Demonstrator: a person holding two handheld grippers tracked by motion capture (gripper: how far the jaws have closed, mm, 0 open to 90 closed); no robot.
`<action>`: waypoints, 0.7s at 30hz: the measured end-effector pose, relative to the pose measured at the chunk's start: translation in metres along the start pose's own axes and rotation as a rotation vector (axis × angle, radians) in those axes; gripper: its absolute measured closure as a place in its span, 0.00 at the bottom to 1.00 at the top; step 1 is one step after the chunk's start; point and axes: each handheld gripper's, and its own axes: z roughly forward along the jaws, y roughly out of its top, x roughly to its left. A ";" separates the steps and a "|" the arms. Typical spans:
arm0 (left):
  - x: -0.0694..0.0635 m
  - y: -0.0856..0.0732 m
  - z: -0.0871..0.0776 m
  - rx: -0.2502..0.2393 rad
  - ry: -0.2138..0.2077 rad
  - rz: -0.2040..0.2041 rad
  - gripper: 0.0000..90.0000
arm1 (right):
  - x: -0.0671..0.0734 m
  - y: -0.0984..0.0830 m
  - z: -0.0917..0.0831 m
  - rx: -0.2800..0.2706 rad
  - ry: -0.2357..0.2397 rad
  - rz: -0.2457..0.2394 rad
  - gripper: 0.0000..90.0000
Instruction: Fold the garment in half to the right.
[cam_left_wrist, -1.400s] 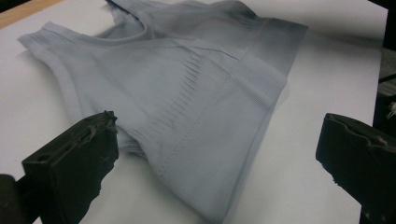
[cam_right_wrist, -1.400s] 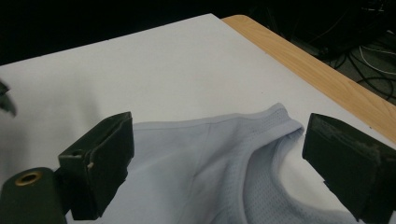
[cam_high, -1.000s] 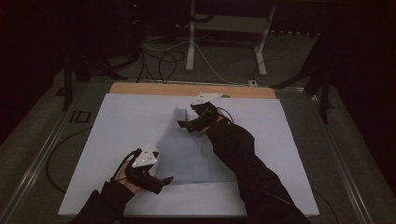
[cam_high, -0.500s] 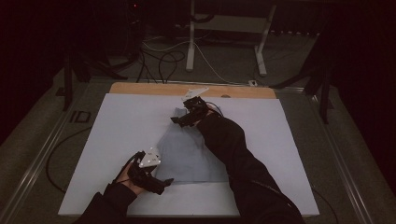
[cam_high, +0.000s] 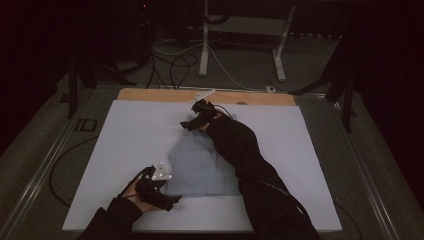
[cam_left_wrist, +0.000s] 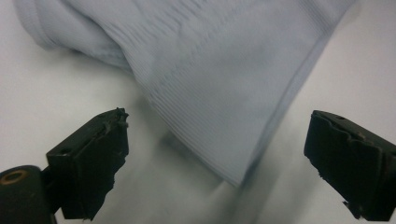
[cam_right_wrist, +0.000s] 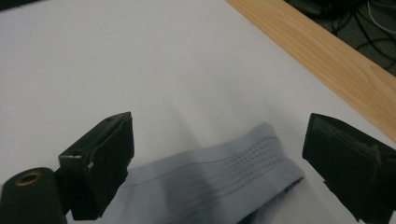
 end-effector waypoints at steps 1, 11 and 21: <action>0.001 -0.001 0.000 0.006 0.003 -0.001 0.09 | -0.002 0.000 0.002 0.003 -0.002 0.009 0.15; 0.001 -0.005 0.003 0.016 -0.019 -0.017 0.22 | -0.016 -0.001 0.028 0.071 -0.034 0.060 0.21; 0.000 -0.004 0.004 0.024 -0.026 -0.017 0.41 | -0.016 0.001 0.050 0.163 -0.052 0.051 0.32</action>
